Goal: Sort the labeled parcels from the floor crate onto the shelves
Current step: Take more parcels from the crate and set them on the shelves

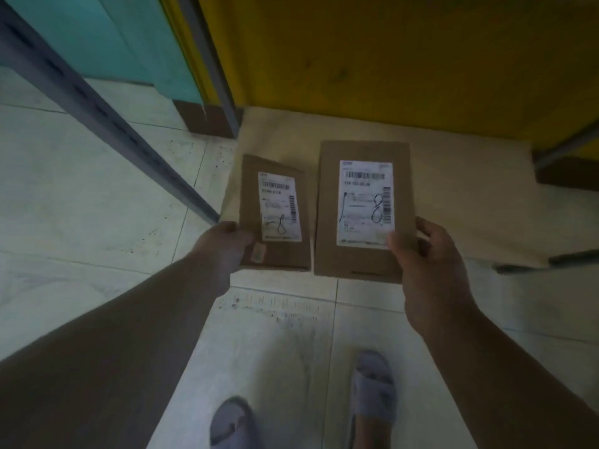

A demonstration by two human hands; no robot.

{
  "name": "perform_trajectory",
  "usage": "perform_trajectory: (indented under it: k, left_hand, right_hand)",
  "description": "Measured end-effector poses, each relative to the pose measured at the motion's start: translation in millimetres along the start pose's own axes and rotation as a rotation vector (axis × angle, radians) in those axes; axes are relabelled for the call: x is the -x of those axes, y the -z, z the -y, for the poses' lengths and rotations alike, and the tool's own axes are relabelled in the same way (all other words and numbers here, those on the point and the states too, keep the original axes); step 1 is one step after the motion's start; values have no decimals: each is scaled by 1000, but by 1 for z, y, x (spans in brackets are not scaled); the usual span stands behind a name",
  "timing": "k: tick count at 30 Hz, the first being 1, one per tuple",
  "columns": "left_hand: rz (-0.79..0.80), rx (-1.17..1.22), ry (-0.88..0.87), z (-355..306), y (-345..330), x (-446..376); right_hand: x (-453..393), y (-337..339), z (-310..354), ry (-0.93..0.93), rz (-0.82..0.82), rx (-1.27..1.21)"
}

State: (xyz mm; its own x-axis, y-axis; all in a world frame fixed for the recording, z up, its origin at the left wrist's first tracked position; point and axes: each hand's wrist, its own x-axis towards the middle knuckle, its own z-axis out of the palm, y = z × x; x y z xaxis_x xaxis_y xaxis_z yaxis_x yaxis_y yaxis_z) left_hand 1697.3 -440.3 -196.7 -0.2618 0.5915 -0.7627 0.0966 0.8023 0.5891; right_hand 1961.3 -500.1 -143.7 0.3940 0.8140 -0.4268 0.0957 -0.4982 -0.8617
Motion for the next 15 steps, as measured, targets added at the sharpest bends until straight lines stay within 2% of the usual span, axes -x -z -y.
perform_trajectory:
  k: [7,11,15]
  left_hand:
    - [-94,59,-189,-30,-36,-98]
    - [-241,-145,-343,-38,-45,-150]
    - [-345,-450,-421,-35,-59,-188]
  right_hand:
    - [-113,-33,-28,85,-35,-48]
    - [-169,-47,-37,122,-16,-44]
    - [-202,-59,-56,193,-16,-17]
